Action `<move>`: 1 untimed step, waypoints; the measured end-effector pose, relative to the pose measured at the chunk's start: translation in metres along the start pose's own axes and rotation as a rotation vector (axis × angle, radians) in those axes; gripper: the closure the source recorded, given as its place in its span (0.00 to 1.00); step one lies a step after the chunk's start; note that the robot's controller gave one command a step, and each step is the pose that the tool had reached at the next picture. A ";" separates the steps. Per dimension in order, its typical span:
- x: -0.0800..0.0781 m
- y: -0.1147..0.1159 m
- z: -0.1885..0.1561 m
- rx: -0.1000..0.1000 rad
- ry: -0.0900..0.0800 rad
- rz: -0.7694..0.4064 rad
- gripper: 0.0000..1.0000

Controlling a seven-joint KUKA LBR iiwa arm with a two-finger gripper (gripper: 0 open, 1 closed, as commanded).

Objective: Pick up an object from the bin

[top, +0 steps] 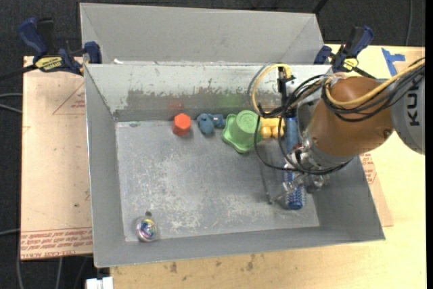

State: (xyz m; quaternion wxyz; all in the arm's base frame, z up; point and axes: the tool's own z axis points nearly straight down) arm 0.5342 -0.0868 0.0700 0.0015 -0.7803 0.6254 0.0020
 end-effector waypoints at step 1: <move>0.001 0.001 0.000 -0.004 0.001 0.003 1.00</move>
Offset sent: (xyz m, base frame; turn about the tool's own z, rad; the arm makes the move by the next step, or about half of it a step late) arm 0.0000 0.0000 0.0000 0.0000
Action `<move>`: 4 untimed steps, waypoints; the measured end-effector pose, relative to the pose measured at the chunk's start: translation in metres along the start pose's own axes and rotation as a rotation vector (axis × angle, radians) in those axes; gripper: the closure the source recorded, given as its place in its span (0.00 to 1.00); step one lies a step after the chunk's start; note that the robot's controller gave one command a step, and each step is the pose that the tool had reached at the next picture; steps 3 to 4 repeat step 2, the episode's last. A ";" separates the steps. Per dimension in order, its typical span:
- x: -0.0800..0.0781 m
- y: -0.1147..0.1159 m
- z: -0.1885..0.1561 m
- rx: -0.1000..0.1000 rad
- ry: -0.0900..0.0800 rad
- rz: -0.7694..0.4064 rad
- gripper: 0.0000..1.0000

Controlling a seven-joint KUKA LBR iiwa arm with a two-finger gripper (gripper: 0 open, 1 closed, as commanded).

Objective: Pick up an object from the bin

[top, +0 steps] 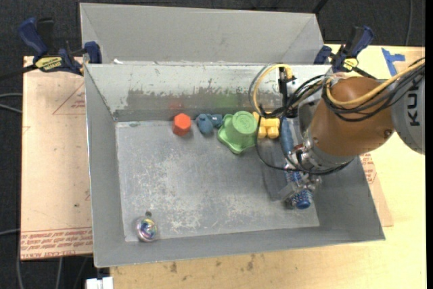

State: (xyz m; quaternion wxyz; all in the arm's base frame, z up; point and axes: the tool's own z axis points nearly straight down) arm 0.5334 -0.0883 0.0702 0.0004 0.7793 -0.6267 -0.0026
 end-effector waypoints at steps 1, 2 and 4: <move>0.016 0.019 -0.115 0.008 0.004 -0.019 1.00; 0.028 0.023 -0.146 0.006 0.003 0.004 1.00; 0.028 0.023 -0.146 0.006 0.003 0.004 1.00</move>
Offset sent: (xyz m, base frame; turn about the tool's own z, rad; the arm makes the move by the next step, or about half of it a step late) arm -0.0155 -0.0201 0.1118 -0.0266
